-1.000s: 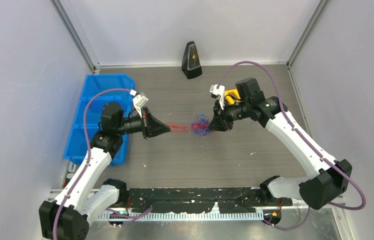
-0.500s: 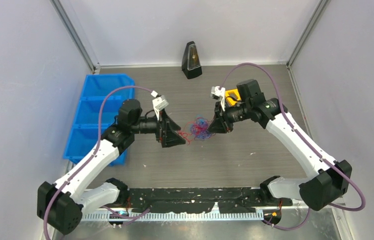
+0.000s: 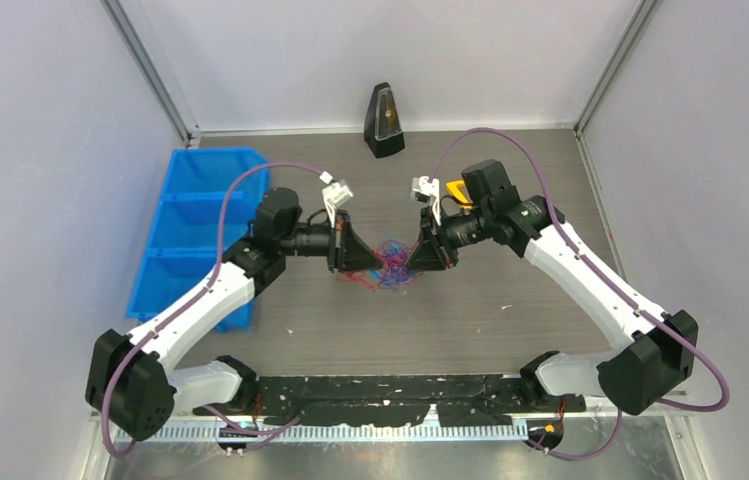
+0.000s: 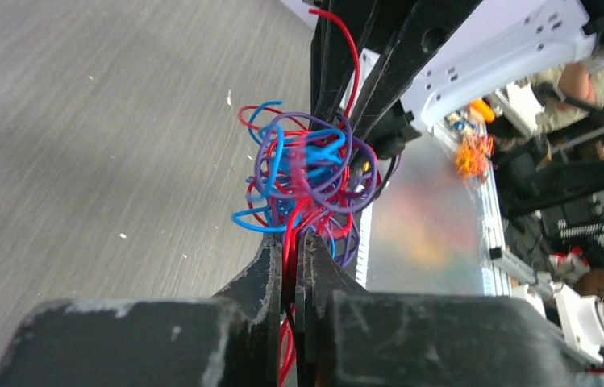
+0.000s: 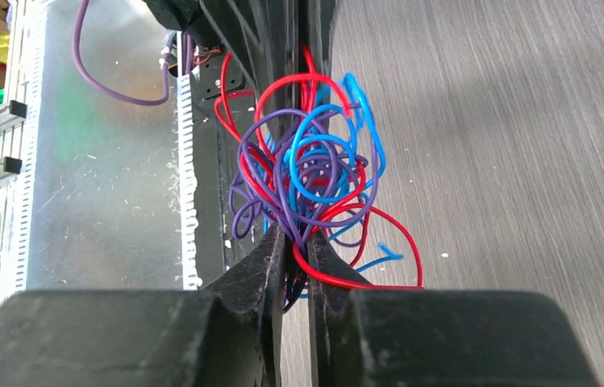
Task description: Untangle the cables
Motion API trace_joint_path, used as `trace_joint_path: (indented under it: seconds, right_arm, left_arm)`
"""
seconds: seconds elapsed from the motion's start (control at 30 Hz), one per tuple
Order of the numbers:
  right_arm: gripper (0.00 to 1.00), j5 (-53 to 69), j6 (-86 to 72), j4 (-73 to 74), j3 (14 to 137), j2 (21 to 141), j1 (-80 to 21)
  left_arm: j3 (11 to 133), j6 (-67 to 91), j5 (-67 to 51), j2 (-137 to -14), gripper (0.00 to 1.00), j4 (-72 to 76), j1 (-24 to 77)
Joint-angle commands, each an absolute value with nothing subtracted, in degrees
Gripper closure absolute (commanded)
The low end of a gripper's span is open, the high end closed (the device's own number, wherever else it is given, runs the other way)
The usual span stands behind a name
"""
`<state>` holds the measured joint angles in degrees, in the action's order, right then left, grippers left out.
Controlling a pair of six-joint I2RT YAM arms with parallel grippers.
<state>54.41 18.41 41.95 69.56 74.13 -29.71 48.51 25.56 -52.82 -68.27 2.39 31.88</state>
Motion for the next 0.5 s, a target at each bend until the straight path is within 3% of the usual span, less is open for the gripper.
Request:
trace_joint_path:
  seconds: [0.0, 0.47]
  right_arm:
    - [0.86, 52.8, 20.3, 43.6, 70.6, 72.7, -25.7]
    - [0.95, 44.6, 33.1, 54.5, 71.2, 73.6, -4.1]
  left_arm:
    - [47.6, 27.2, -57.6, -63.3, 1.00, 5.7, 25.1]
    - [45.8, 13.3, -59.4, -57.7, 1.00, -12.4, 6.0]
